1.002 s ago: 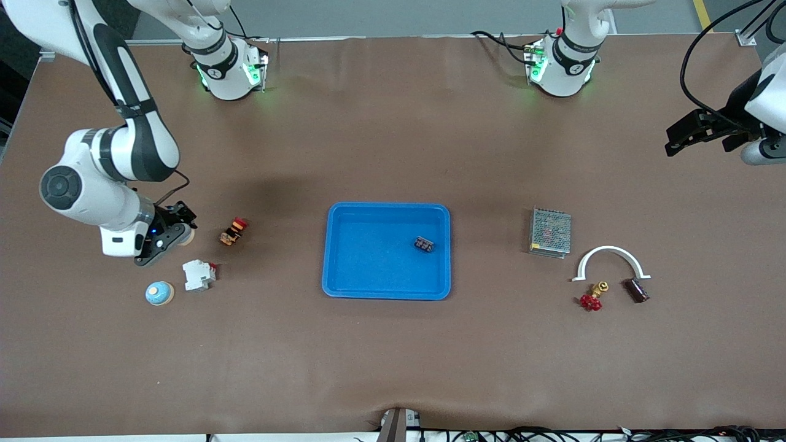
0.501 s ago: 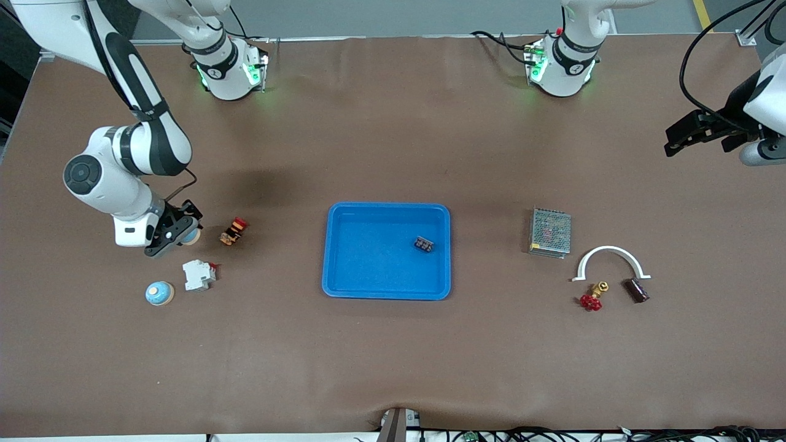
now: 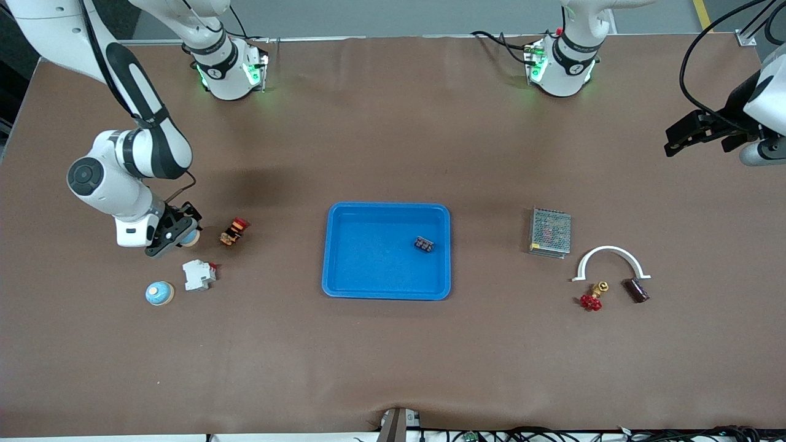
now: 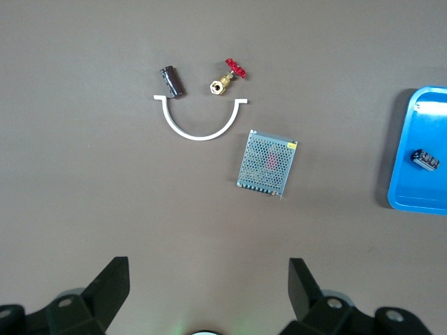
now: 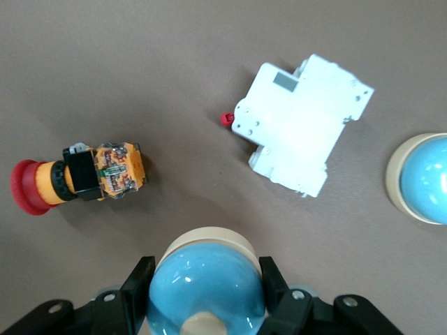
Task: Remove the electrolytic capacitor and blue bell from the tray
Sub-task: 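Lower the bell beside the breaker and open the right gripper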
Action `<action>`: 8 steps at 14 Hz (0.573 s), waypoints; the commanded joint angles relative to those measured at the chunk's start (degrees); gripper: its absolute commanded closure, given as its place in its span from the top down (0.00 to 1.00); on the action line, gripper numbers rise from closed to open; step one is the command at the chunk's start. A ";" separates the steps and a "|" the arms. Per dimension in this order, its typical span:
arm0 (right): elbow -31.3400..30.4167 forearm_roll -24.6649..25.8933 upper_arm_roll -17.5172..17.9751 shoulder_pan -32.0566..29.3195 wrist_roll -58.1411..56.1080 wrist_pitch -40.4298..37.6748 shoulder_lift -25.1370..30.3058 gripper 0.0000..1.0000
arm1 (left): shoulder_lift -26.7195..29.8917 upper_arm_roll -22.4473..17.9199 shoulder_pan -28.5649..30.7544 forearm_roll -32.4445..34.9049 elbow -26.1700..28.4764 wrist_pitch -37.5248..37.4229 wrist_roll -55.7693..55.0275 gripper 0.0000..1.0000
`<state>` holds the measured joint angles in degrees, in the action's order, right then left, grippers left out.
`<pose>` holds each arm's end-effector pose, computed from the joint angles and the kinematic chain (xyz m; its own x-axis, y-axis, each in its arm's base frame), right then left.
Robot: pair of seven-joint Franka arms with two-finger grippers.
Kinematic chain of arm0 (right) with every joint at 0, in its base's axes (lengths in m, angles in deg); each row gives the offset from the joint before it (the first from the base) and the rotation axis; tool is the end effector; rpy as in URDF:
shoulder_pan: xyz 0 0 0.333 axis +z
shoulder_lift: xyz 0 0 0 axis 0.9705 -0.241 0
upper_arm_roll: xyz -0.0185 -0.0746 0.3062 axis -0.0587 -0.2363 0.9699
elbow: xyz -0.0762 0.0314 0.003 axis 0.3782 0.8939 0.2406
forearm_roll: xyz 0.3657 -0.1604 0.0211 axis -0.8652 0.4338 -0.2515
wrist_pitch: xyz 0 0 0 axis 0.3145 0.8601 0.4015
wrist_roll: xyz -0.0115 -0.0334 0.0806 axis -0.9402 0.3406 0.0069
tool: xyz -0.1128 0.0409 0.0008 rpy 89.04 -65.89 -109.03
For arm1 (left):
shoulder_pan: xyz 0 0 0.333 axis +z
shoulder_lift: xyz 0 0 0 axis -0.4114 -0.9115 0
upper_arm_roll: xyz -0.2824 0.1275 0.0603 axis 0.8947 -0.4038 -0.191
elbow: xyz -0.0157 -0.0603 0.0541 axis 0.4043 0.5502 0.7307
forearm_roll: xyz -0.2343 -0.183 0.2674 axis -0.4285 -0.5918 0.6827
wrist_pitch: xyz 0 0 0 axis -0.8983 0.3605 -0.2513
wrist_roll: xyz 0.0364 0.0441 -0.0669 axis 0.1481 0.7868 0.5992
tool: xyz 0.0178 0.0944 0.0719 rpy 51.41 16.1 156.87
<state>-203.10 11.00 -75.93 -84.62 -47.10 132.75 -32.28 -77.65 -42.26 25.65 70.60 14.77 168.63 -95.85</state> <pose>0.5405 -0.0288 0.1984 0.7095 0.7043 0.0241 0.7046 -0.7096 -0.0050 0.5447 -0.0412 0.6271 0.9977 0.0596 -0.0312 0.0589 -0.9980 -0.0240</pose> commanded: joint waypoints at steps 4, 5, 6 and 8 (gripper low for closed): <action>-1.02 -0.71 0.98 -1.19 -1.42 3.90 -2.47 0.37 | 0.24 0.31 0.14 1.11 0.22 0.43 -0.53 1.00; -1.02 -0.79 0.98 -1.19 -1.42 4.42 -2.90 0.37 | 0.24 0.31 0.14 1.11 0.22 0.43 -0.53 1.00; -1.02 -0.71 0.98 -1.19 -1.42 4.86 -3.25 0.37 | 0.24 0.31 0.14 1.11 0.22 0.43 -0.53 1.00; -1.02 -0.71 0.98 -1.19 -1.42 5.48 -3.78 0.37 | 0.24 0.39 0.05 1.11 0.22 0.43 -0.53 1.00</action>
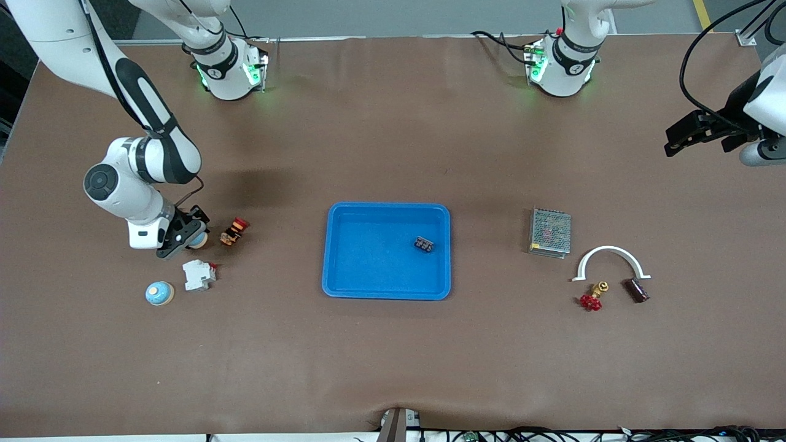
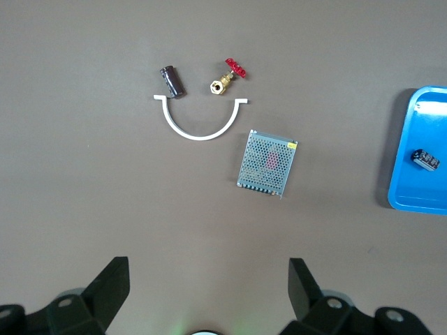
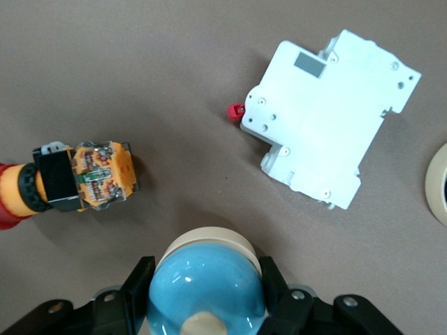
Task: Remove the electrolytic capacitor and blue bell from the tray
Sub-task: 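Lower the bell beside the breaker and open the right gripper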
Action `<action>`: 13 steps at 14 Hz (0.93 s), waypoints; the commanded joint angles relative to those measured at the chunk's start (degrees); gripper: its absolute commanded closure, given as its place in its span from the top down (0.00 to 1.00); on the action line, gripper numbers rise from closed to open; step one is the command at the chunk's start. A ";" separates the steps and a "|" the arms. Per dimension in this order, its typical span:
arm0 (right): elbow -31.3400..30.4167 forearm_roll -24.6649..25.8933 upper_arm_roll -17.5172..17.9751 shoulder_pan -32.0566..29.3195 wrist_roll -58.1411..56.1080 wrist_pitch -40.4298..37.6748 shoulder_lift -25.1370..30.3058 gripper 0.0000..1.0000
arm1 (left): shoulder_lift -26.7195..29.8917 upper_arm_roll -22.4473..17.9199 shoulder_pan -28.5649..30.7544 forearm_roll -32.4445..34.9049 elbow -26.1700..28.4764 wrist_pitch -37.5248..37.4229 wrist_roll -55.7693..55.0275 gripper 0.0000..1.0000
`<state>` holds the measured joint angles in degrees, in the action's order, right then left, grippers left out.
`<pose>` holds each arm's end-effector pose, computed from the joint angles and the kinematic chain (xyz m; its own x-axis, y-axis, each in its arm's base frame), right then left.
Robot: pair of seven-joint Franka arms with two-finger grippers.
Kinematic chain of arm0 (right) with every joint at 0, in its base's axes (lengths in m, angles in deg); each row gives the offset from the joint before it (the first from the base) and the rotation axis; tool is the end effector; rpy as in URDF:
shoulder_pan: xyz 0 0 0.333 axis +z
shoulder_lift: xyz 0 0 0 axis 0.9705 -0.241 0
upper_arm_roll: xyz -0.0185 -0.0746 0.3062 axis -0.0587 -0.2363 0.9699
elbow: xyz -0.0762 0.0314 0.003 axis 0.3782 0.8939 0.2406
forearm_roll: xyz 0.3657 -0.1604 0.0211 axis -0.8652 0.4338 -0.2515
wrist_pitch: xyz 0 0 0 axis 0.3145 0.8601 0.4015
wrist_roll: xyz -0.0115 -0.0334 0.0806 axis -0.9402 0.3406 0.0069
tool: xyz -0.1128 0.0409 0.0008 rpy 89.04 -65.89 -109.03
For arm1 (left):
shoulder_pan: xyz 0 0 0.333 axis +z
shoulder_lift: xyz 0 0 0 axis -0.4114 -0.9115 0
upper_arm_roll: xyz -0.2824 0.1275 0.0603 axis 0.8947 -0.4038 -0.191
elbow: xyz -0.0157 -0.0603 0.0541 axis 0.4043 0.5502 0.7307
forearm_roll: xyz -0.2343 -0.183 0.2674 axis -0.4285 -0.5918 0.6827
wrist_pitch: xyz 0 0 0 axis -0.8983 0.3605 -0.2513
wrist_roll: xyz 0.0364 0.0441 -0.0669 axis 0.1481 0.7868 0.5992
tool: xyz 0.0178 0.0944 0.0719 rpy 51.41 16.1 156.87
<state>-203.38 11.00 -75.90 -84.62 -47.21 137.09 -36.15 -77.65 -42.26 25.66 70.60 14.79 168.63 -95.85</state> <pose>0.5374 -0.0274 0.1672 0.7089 0.7046 0.0318 0.7051 -0.7090 -0.0070 0.5447 -0.0411 0.6270 0.9977 0.0598 -0.0315 0.0590 -0.9980 -0.0240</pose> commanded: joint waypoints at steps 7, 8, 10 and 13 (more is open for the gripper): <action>-0.73 -0.71 0.95 -1.10 -1.40 1.59 -0.44 0.37 | -0.02 0.39 -0.14 1.11 -0.25 0.96 -0.53 1.00; -0.73 -0.71 0.95 -1.10 -1.40 1.67 -0.53 0.37 | 0.16 0.39 -0.14 1.11 -0.33 0.96 -0.53 1.00; -0.73 -0.71 0.95 -1.10 -1.40 2.03 -0.79 0.37 | 0.42 0.39 -0.05 1.02 -0.42 0.96 -0.53 1.00; -0.73 -0.71 0.95 -1.19 -1.31 2.20 -1.06 0.39 | 0.42 0.48 -0.22 1.02 -0.42 0.96 -0.53 1.00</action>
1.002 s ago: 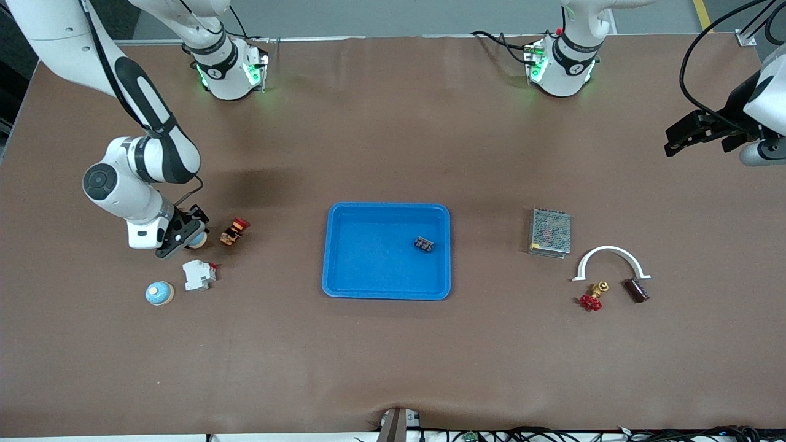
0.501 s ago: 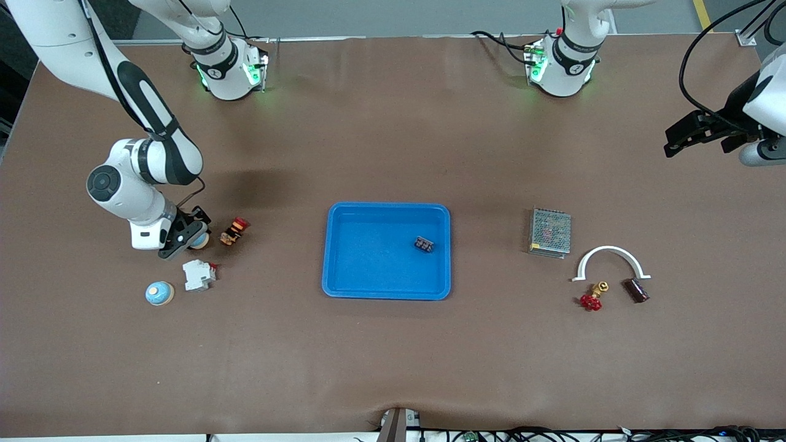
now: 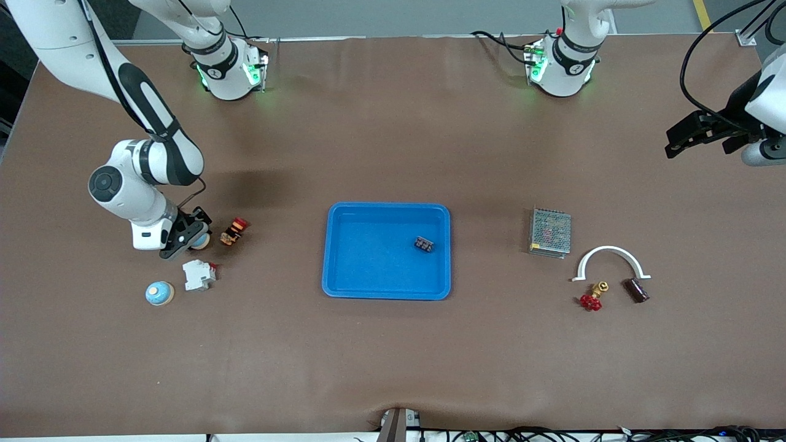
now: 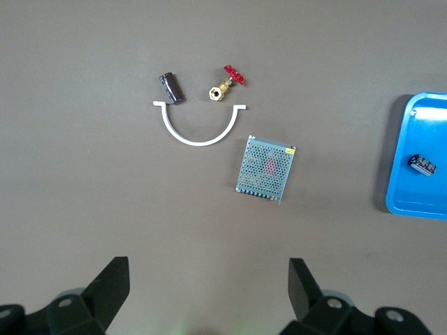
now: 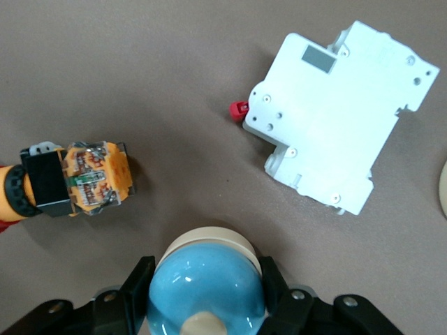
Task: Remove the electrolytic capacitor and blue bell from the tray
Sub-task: 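Lower the bell beside the breaker and open the right gripper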
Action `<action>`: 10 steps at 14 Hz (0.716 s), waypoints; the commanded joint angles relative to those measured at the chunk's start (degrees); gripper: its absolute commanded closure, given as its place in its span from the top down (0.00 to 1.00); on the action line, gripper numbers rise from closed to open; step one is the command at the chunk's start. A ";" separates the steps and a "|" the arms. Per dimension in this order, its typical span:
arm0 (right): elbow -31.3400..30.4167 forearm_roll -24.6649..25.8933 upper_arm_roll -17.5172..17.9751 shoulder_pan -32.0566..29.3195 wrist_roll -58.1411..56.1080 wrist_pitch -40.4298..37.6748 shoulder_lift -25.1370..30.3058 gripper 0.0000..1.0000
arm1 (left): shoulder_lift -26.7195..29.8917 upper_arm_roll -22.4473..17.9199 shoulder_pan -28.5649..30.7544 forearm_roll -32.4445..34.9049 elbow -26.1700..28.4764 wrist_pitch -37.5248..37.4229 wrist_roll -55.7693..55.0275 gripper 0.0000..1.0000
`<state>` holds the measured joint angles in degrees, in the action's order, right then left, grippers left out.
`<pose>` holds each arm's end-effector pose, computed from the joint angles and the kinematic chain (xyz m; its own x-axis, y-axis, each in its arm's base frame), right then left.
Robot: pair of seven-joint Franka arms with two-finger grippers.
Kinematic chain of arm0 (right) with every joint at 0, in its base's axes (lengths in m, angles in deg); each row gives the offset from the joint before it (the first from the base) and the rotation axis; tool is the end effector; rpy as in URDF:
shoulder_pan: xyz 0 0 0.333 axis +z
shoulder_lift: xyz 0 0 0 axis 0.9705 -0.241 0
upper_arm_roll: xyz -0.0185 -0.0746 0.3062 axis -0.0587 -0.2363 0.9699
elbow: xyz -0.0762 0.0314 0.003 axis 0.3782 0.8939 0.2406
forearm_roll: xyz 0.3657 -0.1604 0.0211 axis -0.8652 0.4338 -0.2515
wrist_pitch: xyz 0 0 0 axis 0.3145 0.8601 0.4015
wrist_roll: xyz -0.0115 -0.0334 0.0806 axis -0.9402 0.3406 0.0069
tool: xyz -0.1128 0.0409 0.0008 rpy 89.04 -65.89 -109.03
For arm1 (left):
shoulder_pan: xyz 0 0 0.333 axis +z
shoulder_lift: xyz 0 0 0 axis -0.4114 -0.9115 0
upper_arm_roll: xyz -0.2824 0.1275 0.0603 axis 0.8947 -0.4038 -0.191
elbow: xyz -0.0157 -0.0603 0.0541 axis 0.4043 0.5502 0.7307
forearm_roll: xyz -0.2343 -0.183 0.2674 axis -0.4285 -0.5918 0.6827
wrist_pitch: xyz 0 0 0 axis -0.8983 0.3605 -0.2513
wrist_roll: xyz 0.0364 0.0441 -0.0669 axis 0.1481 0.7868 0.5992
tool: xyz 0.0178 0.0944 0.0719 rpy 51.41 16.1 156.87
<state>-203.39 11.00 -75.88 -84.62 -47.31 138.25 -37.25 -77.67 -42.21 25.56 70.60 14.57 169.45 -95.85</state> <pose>0.5365 -0.0269 0.1587 0.7078 0.7056 0.0340 0.7062 -0.7080 -0.0076 0.5465 -0.0427 0.6298 0.9983 0.0569 -0.0139 0.0565 -0.9982 -0.0216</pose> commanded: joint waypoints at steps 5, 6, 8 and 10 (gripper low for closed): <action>-0.72 -0.71 1.02 -1.19 -1.22 1.13 -0.04 0.42 | 0.52 0.79 0.05 1.02 -0.20 0.06 -0.53 1.00; -0.63 -0.71 1.02 -1.19 -1.13 1.13 -0.04 0.56 | 0.52 0.79 0.05 1.02 -0.20 0.06 -0.53 1.00; -0.54 -0.79 1.10 -1.36 -1.04 1.13 -0.04 0.95 | 0.52 0.79 0.05 1.02 -0.20 0.06 -0.53 1.00; -0.54 -0.79 1.11 -1.54 -0.95 1.13 -0.04 1.00 | 0.52 0.79 0.05 1.02 -0.20 0.06 -0.53 1.00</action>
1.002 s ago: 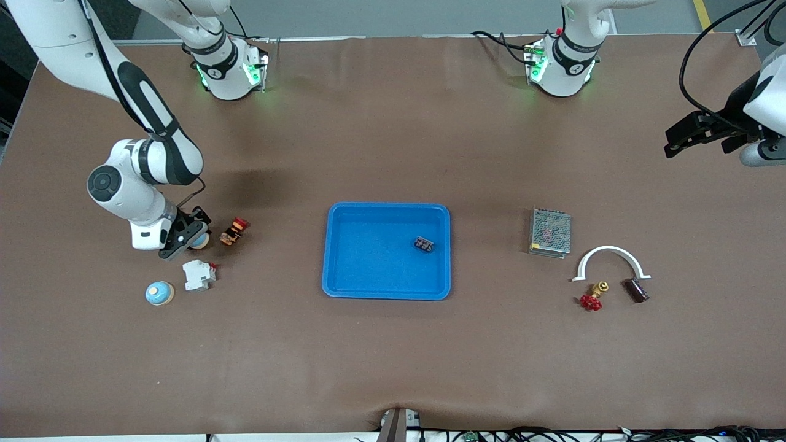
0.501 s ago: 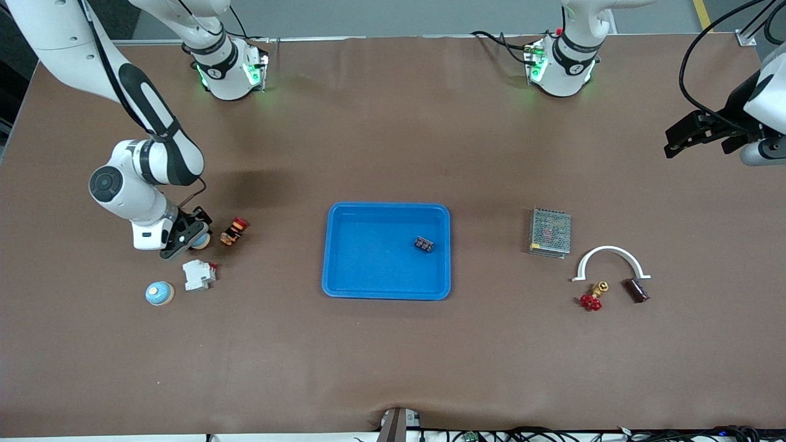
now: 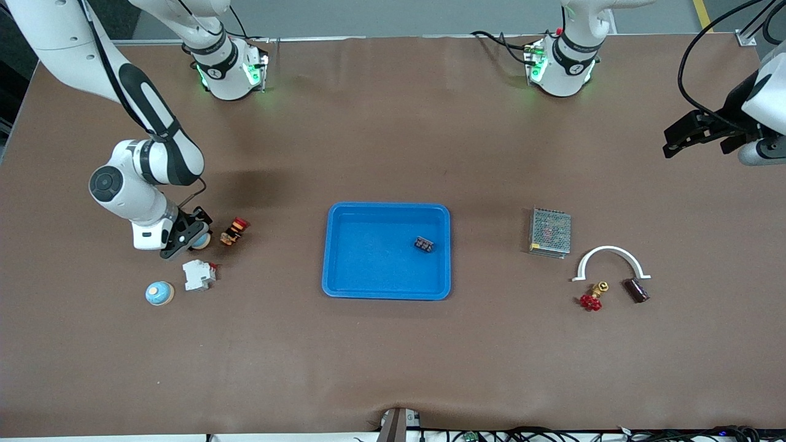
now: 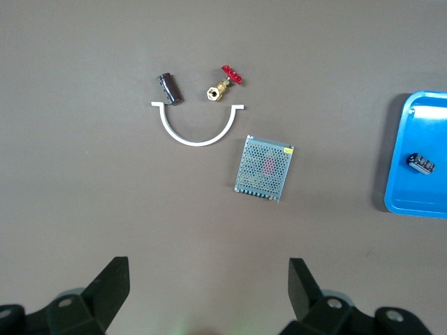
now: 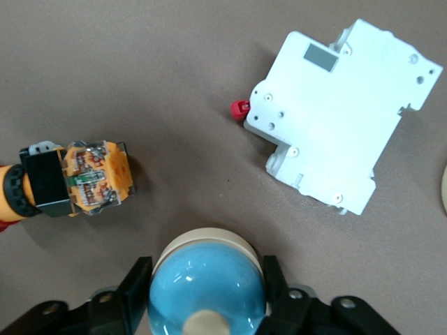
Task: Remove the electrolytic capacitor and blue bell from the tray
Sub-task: 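Lower the bell beside the breaker and open the right gripper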
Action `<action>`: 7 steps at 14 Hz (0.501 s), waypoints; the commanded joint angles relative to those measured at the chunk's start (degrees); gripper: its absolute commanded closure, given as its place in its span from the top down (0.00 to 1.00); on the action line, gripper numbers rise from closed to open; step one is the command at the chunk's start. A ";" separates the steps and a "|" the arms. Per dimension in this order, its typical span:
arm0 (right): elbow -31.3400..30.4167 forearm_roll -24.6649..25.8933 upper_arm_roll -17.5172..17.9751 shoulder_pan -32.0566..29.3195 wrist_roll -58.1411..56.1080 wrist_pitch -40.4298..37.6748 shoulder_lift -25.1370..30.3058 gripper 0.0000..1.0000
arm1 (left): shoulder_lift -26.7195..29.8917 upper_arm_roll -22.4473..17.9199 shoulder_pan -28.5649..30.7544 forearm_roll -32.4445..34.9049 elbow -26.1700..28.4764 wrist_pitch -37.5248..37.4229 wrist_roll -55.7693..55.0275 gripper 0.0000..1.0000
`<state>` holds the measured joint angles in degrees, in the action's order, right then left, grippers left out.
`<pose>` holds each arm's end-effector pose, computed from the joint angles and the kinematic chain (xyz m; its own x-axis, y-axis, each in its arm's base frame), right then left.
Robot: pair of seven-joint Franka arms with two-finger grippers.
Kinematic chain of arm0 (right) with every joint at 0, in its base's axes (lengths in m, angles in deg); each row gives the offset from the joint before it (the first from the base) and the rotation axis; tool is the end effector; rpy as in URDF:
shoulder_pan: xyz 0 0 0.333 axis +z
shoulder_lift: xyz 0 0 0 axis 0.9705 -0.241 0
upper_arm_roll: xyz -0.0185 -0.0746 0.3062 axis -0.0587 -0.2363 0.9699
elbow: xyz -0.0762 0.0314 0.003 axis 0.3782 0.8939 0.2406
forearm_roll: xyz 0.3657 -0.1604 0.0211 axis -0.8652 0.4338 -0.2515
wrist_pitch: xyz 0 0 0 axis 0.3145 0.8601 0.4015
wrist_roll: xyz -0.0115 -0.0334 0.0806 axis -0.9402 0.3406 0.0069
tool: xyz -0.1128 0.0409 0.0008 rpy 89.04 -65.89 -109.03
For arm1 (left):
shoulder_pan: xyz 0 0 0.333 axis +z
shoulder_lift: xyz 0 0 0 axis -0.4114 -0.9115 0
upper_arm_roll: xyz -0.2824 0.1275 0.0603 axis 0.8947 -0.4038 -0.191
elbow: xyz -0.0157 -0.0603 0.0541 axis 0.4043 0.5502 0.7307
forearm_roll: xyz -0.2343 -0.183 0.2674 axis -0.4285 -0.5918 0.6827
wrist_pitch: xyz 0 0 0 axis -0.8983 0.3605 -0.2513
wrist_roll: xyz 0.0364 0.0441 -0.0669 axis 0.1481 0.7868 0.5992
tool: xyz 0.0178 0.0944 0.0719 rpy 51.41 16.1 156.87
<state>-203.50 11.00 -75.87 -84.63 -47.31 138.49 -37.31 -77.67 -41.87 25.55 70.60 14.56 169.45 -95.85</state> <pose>0.5360 -0.0268 0.1579 0.7078 0.7056 0.0350 0.7062 -0.7080 -0.0068 0.5462 -0.0461 0.6299 0.9986 0.0508 -0.0137 0.0505 -0.9985 -0.0217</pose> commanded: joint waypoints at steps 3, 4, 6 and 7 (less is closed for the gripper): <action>-0.43 -0.79 1.18 -1.63 -0.87 0.80 0.19 1.00 | 0.61 0.45 0.06 1.02 -0.19 0.05 -0.53 1.00; -0.26 -0.79 1.18 -1.54 -0.78 0.71 0.28 1.00 | 0.61 0.54 0.06 1.02 -0.19 0.05 -0.53 1.00; 0.00 -0.79 1.18 -1.36 -0.34 0.36 0.54 1.00 | 0.61 0.54 -0.03 1.02 -0.19 0.05 -0.53 1.00; 0.00 -0.79 1.18 -1.27 -0.16 0.27 0.63 1.00 | 0.61 0.54 -0.03 1.02 -0.10 0.05 -0.53 1.00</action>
<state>-203.35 11.00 -75.86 -84.65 -47.27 138.76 -37.30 -77.64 -41.76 25.55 70.60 14.54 169.45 -95.85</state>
